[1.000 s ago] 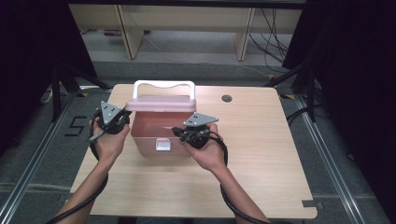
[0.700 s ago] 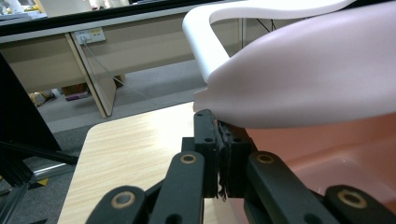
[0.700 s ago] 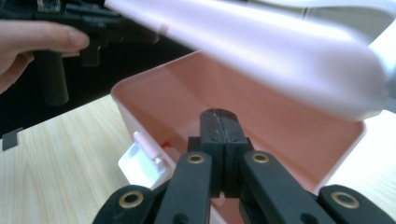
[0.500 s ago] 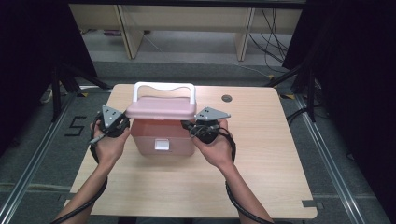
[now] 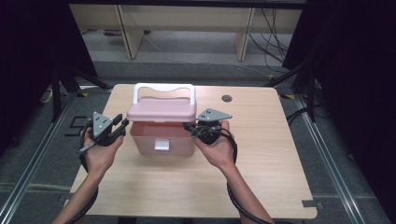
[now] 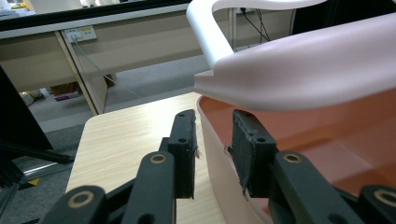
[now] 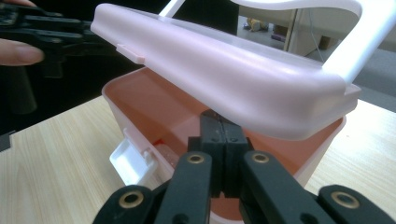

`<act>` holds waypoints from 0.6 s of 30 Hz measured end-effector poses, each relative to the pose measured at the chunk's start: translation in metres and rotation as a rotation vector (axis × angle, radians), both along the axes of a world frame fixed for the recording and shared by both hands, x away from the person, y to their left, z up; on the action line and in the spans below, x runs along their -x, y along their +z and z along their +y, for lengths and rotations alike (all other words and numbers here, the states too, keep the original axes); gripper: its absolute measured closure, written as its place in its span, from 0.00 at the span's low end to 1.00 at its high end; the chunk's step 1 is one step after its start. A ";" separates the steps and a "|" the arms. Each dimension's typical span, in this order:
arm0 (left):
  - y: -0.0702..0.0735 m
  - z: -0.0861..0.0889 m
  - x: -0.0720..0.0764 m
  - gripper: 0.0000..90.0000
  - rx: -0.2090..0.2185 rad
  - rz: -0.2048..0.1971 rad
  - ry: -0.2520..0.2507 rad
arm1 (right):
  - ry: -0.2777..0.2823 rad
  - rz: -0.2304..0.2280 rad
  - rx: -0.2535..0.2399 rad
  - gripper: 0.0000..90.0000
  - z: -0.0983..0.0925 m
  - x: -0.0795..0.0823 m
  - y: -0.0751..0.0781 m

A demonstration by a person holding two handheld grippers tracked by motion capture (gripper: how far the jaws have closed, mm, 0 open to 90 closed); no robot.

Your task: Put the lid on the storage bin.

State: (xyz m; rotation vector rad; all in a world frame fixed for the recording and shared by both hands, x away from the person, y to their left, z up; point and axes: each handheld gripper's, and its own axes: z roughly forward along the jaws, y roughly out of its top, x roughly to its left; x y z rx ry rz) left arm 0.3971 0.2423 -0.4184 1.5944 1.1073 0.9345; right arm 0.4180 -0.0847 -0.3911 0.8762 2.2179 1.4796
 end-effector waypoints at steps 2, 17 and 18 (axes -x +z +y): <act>0.000 0.003 0.006 0.76 0.017 0.009 -0.009 | -0.004 -0.004 0.007 1.00 -0.001 0.000 -0.001; -0.010 0.013 0.024 0.72 0.053 0.028 -0.007 | -0.031 0.038 0.029 1.00 -0.016 0.003 -0.012; -0.011 0.014 0.024 0.72 0.054 0.029 -0.004 | -0.033 0.033 0.035 1.00 -0.018 0.002 -0.013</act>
